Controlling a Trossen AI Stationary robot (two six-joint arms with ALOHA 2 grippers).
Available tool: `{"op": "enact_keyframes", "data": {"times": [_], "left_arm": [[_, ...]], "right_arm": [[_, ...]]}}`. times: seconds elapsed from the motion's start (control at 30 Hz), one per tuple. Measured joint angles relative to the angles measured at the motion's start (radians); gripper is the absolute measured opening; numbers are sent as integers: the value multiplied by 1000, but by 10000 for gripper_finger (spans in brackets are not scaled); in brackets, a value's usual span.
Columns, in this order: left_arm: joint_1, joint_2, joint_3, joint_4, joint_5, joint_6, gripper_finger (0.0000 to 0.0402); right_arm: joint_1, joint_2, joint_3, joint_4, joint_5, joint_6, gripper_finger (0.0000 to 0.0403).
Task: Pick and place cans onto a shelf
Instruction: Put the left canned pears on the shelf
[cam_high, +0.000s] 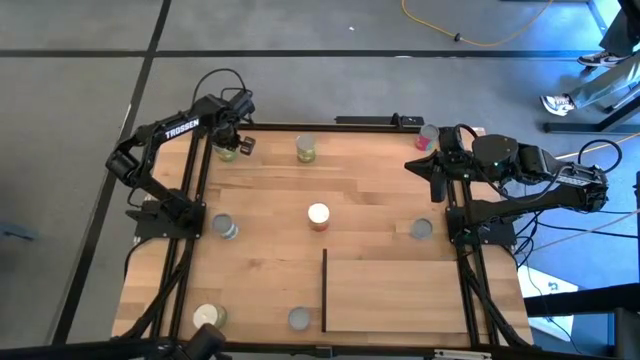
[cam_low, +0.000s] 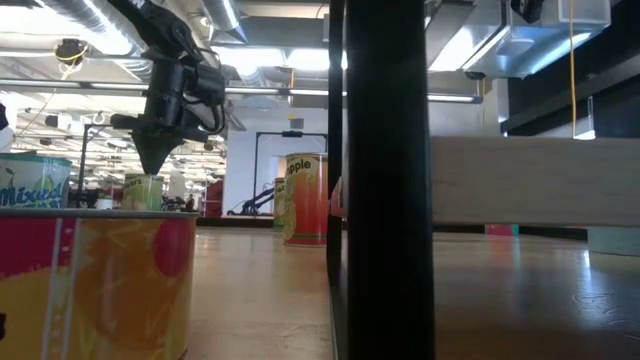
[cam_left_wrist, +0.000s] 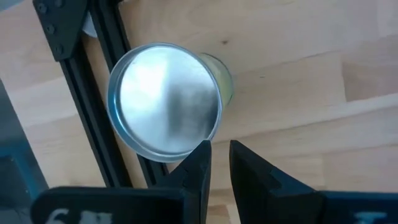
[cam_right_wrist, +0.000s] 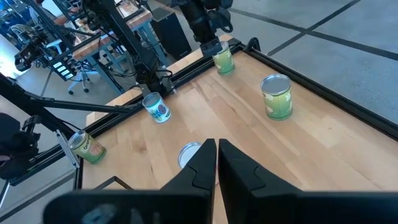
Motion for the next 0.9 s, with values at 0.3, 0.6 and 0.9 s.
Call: {"op": "enact_keyframes", "data": {"times": [0.3, 0.6, 0.9], "left_arm": [[-32, -1, 0, 0, -92, 92, 52], [-23, -1, 0, 1, -96, 108, 52], [0, 62, 3, 1, -70, 146, 52]], "right_arm": [[0, 0, 0, 0, 0, 1, 21], [0, 0, 0, -1, 5, -1, 21], [0, 0, 0, 0, 9, 1, 21]]}}
